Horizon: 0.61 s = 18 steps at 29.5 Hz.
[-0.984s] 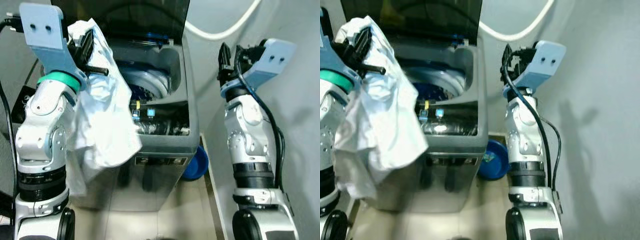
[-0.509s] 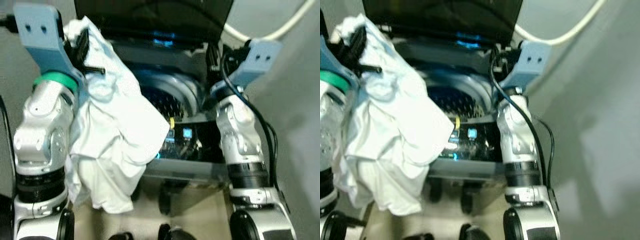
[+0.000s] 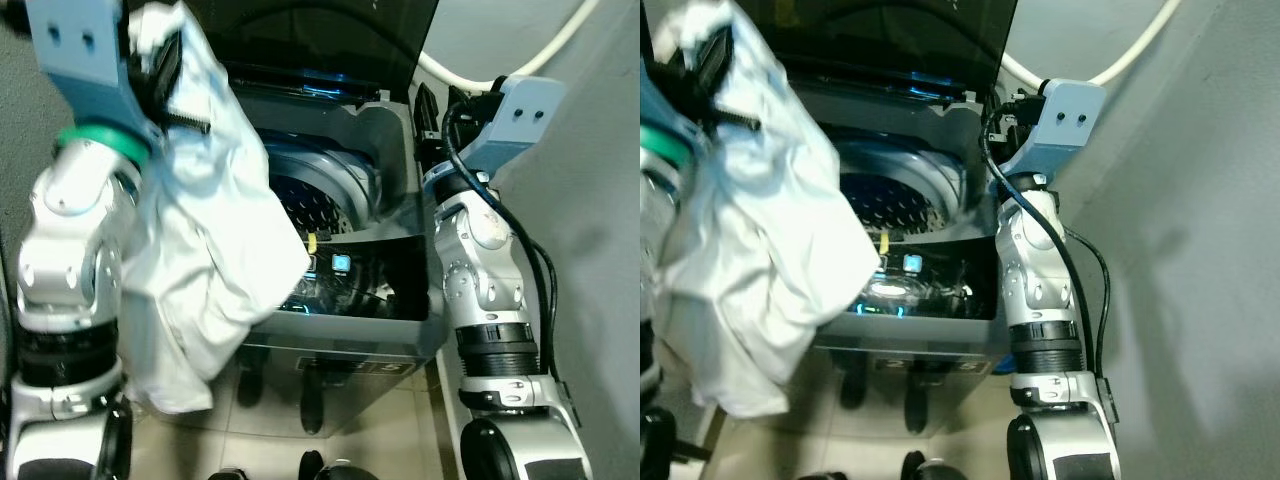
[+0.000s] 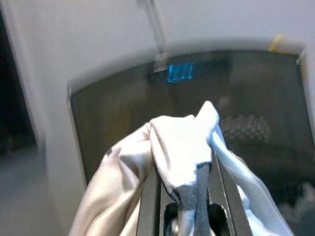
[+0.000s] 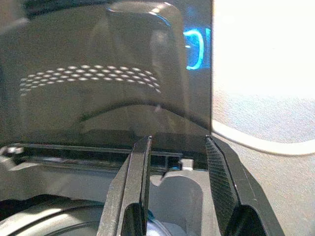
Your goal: Clothes washing
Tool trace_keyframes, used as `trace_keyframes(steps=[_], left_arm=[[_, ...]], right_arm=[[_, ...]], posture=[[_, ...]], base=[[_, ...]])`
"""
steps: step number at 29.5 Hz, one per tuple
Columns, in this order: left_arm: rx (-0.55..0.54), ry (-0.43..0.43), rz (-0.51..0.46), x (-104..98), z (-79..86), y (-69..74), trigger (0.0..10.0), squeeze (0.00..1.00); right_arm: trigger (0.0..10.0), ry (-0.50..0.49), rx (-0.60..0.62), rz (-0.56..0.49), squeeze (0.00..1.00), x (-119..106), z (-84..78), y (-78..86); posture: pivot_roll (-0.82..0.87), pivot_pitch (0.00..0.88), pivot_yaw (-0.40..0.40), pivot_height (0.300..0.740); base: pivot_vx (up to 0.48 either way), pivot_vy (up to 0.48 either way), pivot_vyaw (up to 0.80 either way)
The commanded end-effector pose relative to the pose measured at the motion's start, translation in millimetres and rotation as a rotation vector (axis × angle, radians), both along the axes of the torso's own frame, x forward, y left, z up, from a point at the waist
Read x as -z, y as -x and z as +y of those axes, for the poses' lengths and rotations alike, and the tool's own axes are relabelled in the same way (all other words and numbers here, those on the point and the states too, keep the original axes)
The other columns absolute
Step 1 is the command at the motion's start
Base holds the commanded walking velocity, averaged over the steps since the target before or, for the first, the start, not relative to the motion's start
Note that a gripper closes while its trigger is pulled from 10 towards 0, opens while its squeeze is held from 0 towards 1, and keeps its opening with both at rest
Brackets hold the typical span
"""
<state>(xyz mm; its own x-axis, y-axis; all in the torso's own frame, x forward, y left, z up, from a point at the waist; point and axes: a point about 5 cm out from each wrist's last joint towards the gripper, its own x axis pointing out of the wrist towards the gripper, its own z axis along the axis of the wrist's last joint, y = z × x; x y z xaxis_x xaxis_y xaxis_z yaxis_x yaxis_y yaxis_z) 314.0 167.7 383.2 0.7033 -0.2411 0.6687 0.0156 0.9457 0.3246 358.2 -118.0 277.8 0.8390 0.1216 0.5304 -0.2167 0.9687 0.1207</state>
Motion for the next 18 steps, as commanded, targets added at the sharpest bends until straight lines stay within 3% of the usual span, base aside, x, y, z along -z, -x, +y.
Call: trace_keyframes(steps=[1,2,5,7,11,12,13,14,15,16,17,18], left_arm=[[0.019,-0.087,-0.13,-22,-14.4,-6.6,10.0,0.0],[0.019,-0.087,-0.13,-22,-14.4,-6.6,10.0,0.0],[-0.031,-0.184,-0.288,-56,-33.9,-18.2,10.0,0.0],[-0.038,-0.205,-0.327,-66,-41.1,-19.7,10.0,0.0],[0.026,-0.191,-0.303,-71,-49.2,-23.3,10.0,0.0],[0.189,-0.144,-0.157,-66,-57.7,-33.3,10.0,0.0],[0.189,-0.144,-0.157,-66,-57.7,-33.3,10.0,0.0],[0.389,-0.168,0.096,-35,-70.5,-45.4,10.0,0.0],[0.389,-0.168,0.096,-35,-70.5,-45.4,10.0,0.0],[0.538,-0.173,0.28,-4,-77.4,-48.3,10.0,0.0],[0.538,-0.173,0.28,-4,-77.4,-48.3,10.0,0.0],[0.612,-0.144,0.414,21,-77.3,-44.8,10.0,0.0]], right_arm=[[10.0,0.024,-0.014,-0.029,0.0,-5,0.1,3.7],[10.0,0.024,-0.014,-0.029,0.0,-5,0.1,3.7],[10.0,0.026,-0.004,-0.053,0.0,-10,-2.7,6.8],[10.0,0.025,0.003,-0.058,0.0,-11,-4.2,7.8],[10.0,0.025,0.01,-0.061,0.0,-11,-5.9,8.9],[10.0,0.025,0.015,-0.063,0.0,-11,-6.6,9.5],[10.0,0.025,0.015,-0.063,0.0,-11,-6.6,9.5],[10.0,0.024,0.019,-0.061,0.0,-11,-6.9,10.1],[10.0,0.024,0.019,-0.061,0.0,-11,-6.9,10.1],[10.0,0.023,0.02,-0.06,0.0,-10,-6.7,10.8],[10.0,0.023,0.02,-0.06,0.0,-10,-6.7,10.8],[10.0,0.024,0.019,-0.056,0.0,-9,-6.8,11.2]], posture=[[0.1,0.096,-0.064,0.74],[0.1,0.096,-0.064,0.74],[0.09,0.099,-0.064,0.74],[0.08,0.1,-0.058,0.74],[0.07,0.1,-0.053,0.74],[0.07,0.102,-0.047,0.74],[0.07,0.102,-0.047,0.74],[0.07,0.104,-0.046,0.74],[0.07,0.104,-0.046,0.74],[0.07,0.11,-0.044,0.74],[0.07,0.11,-0.044,0.74],[0.08,0.113,-0.043,0.74]], base=[[0.0,0.0,0.0],[0.0,0.0,0.0],[0.0,0.0,0.0],[0.0,0.0,0.0],[0.0,0.0,0.0],[0.0,0.0,0.0],[0.0,0.0,0.0],[0.0,0.0,0.0],[0.0,0.0,0.0],[0.0,0.0,0.0],[0.0,0.0,0.0],[0.0,0.0,0.0]])
